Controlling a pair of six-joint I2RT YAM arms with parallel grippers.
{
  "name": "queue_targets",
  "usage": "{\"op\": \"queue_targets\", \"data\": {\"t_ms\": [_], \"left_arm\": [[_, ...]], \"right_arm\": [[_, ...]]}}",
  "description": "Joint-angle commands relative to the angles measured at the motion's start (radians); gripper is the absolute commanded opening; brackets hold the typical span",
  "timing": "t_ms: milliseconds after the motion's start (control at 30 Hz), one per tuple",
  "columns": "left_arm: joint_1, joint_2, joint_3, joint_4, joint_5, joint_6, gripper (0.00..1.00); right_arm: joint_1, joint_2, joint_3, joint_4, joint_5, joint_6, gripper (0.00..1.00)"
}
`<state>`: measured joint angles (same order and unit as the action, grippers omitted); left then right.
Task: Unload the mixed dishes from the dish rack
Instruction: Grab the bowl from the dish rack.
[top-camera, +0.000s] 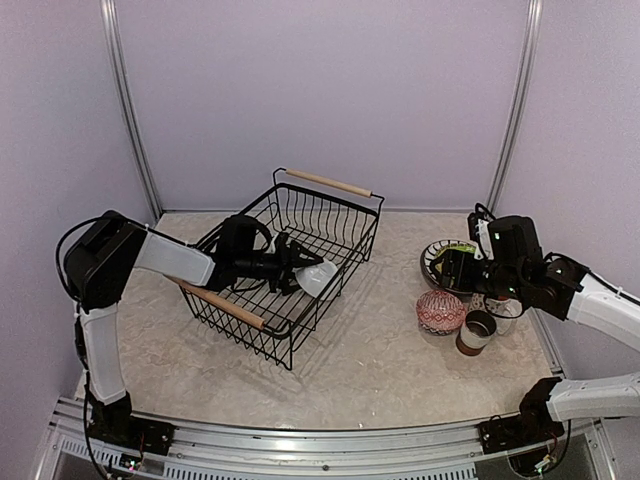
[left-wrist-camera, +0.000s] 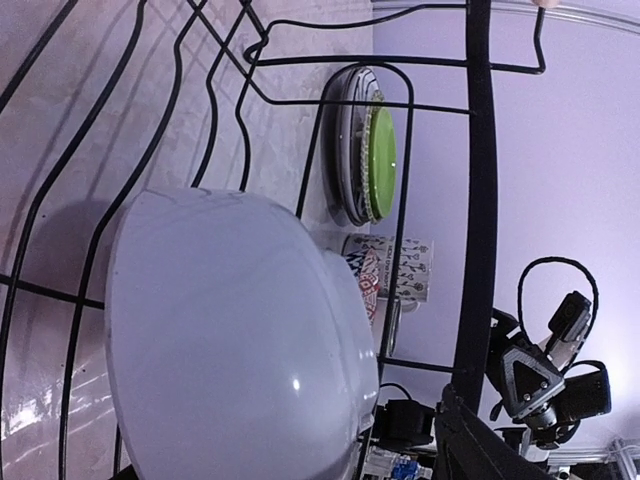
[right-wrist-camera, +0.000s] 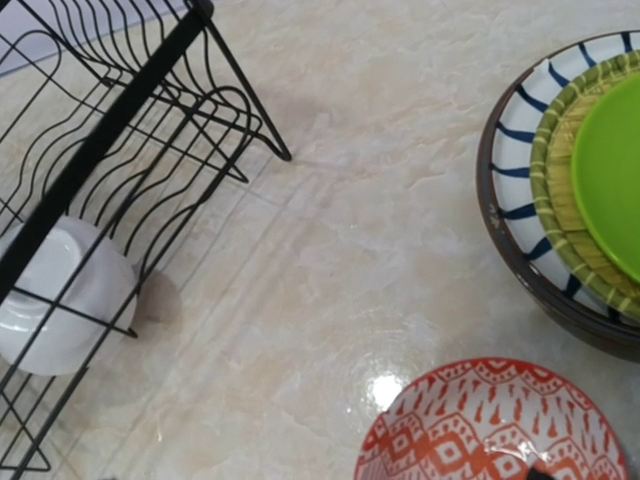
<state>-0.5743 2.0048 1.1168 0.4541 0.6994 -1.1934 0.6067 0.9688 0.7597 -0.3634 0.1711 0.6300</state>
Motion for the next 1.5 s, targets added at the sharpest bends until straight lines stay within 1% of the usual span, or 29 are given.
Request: {"op": "queue_targets", "data": {"t_ms": [0,200,300,367,467,800,900,1000,1100,1200,1300,1400,1467], "left_arm": [[0.021,0.034,-0.027,0.161,0.022,-0.062,0.69],[0.029,0.070,0.000,0.199,0.029,-0.094,0.61],[0.030,0.099,0.018,0.212,0.049,-0.127,0.52],[0.031,0.120,0.018,0.265,0.062,-0.167,0.46],[0.034,0.148,0.013,0.336,0.085,-0.213,0.40],[0.036,0.147,0.004,0.414,0.146,-0.274,0.20],[0.036,0.142,0.007,0.424,0.162,-0.283,0.10],[0.037,0.132,0.009,0.419,0.178,-0.278,0.08],[0.036,0.099,0.016,0.363,0.190,-0.226,0.06],[0.036,0.037,0.028,0.238,0.188,-0.130,0.02],[0.036,-0.030,0.049,0.065,0.162,0.022,0.00],[0.036,-0.113,0.096,-0.174,0.108,0.183,0.00],[0.033,-0.173,0.134,-0.301,0.057,0.286,0.00]], "right_arm": [[0.012,0.016,0.021,0.009,-0.008,0.001,0.84],[0.013,0.014,0.032,-0.002,-0.006,-0.003,0.84],[0.013,0.009,0.028,-0.003,-0.003,0.000,0.84],[0.013,0.005,0.021,0.000,-0.002,0.003,0.84],[0.012,0.004,0.014,0.004,-0.004,0.005,0.85],[0.013,-0.021,0.002,-0.003,0.011,0.010,0.85],[0.013,-0.022,-0.002,0.001,0.009,0.011,0.85],[0.014,-0.021,0.009,-0.003,0.009,0.006,0.85],[0.014,-0.031,0.014,-0.017,0.015,0.004,0.85],[0.015,-0.050,0.016,-0.029,0.031,0.005,0.85],[0.014,-0.064,0.022,-0.045,0.041,0.002,0.85],[0.016,-0.082,0.023,-0.055,0.059,-0.001,0.85],[0.015,-0.085,0.035,-0.068,0.063,-0.008,0.85]]}}
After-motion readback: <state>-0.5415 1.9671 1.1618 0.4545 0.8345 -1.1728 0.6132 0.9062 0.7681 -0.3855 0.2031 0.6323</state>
